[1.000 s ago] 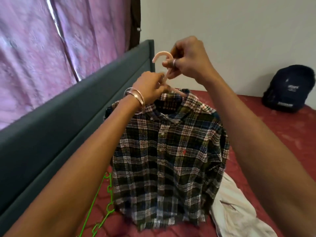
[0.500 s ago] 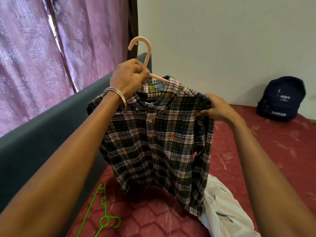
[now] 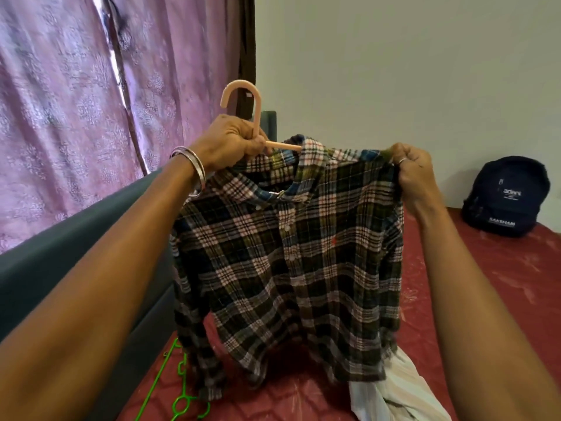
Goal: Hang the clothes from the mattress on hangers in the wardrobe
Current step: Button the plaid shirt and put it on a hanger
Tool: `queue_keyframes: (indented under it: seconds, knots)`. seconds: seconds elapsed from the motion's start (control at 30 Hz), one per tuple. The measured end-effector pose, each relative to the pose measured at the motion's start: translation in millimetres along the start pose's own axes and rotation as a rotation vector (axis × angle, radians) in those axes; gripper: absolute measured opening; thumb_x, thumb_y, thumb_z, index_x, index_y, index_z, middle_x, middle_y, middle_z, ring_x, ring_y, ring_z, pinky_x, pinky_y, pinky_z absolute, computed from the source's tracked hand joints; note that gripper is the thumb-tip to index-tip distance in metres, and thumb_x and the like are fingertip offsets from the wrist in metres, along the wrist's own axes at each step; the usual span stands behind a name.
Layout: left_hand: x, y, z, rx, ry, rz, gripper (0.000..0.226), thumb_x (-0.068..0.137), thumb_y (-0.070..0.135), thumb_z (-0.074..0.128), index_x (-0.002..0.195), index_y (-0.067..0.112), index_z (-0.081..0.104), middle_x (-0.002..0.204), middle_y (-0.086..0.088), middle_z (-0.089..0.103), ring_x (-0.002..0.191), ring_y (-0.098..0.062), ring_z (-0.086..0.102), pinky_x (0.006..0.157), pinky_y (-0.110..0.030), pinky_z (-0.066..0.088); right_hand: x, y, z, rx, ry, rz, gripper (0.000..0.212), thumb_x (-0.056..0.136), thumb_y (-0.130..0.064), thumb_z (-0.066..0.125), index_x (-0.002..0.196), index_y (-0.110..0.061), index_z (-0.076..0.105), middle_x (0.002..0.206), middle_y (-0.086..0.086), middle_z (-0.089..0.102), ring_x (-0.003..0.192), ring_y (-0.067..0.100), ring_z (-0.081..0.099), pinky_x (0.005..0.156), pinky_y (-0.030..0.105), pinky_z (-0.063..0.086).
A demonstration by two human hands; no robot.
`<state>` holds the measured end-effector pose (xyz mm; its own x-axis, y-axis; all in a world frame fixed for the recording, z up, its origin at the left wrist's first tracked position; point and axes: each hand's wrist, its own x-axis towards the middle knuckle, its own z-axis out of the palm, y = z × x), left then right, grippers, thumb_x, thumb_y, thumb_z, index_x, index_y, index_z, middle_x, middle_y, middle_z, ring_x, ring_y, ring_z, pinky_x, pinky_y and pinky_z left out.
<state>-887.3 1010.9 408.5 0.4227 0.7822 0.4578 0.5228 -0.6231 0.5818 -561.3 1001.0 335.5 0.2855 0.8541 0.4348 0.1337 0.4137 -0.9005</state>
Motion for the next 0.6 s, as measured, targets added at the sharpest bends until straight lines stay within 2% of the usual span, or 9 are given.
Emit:
queue_keyframes:
  seconds: [0.07,0.13,0.2,0.27,0.3,0.37,0.43,0.53,0.6]
  knots:
    - [-0.5,-0.9,1.3,-0.056,-0.008,-0.034,0.023,0.093,0.017,0.054,0.086,0.005,0.073,0.07,0.015,0.063,0.061,0.0,0.051,0.055,-0.01,0.04,6.4,2.7,4.1,-0.116,0.055,0.003,0.035,0.09,-0.021,0.048,0.054,-0.02,0.045,0.054,-0.005,0.047,0.055,0.016,0.045,0.052,0.031,0.038]
    - [0.4,2.4,9.0,-0.075,-0.018,-0.056,0.025,0.093,0.016,0.054,0.084,0.001,0.072,0.065,0.016,0.064,0.059,0.003,0.052,0.056,-0.01,0.04,7.7,8.2,5.0,-0.52,-0.008,0.068,0.033,0.086,-0.021,0.046,0.054,-0.016,0.039,0.057,0.003,0.043,0.062,0.021,0.044,0.057,0.032,0.029]
    - [2.7,4.7,20.8,-0.049,0.007,-0.071,0.026,0.093,0.017,0.054,0.082,0.004,0.073,0.058,0.014,0.061,0.054,0.002,0.049,0.057,-0.01,0.039,-0.2,6.4,7.6,-0.826,-0.023,0.084,0.039,0.094,-0.017,0.047,0.056,-0.01,0.045,0.059,0.01,0.049,0.071,0.027,0.052,0.06,0.032,0.029]
    - [5.0,6.3,30.9,-0.02,0.031,-0.084,0.026,0.093,0.02,0.054,0.084,0.007,0.075,0.061,0.007,0.059,0.058,-0.004,0.047,0.059,-0.018,0.04,-1.8,-8.8,12.7,-0.728,0.017,-0.051,0.03,0.095,-0.019,0.051,0.072,-0.003,0.062,0.075,0.013,0.065,0.083,0.03,0.061,0.066,0.035,0.043]
    - [5.9,7.7,34.9,-0.018,0.029,-0.094,0.026,0.093,0.021,0.055,0.084,0.007,0.075,0.066,0.001,0.06,0.062,-0.01,0.048,0.063,-0.023,0.041,-2.9,-19.9,18.2,-0.611,0.001,-0.135,0.024,0.095,-0.018,0.053,0.083,-0.004,0.068,0.086,0.012,0.07,0.087,0.025,0.064,0.074,0.036,0.049]
    - [8.7,10.0,41.7,-0.022,0.018,-0.107,0.024,0.091,0.022,0.056,0.081,0.009,0.073,0.075,-0.005,0.062,0.068,-0.015,0.05,0.067,-0.03,0.044,-9.1,-44.9,35.1,-0.453,-0.186,-0.233,0.015,0.094,-0.016,0.057,0.097,-0.009,0.07,0.096,0.008,0.072,0.092,0.019,0.066,0.083,0.034,0.053]
    - [12.1,12.7,47.1,-0.007,0.007,-0.105,0.023,0.091,0.026,0.056,0.074,0.016,0.069,0.081,-0.002,0.062,0.071,-0.014,0.052,0.07,-0.034,0.046,-15.0,-57.3,54.8,-0.461,-0.374,-0.282,0.021,0.092,-0.018,0.062,0.11,-0.008,0.068,0.102,0.007,0.071,0.097,0.017,0.067,0.088,0.032,0.053]
    - [14.2,19.7,52.0,0.024,-0.008,-0.103,0.026,0.091,0.033,0.057,0.069,0.021,0.061,0.083,0.006,0.053,0.073,-0.013,0.05,0.069,-0.032,0.043,-22.2,-64.9,80.1,-0.455,-0.44,-0.4,0.028,0.087,-0.018,0.068,0.113,-0.007,0.066,0.104,0.007,0.071,0.097,0.016,0.068,0.087,0.033,0.055]
    - [13.5,23.7,52.0,0.058,-0.011,-0.089,0.031,0.093,0.036,0.055,0.07,0.015,0.06,0.083,0.001,0.052,0.073,-0.017,0.049,0.068,-0.033,0.041,-22.0,-66.7,90.6,-0.374,-0.44,-0.402,0.026,0.085,-0.016,0.071,0.108,-0.004,0.066,0.099,0.008,0.071,0.092,0.019,0.068,0.085,0.036,0.056]
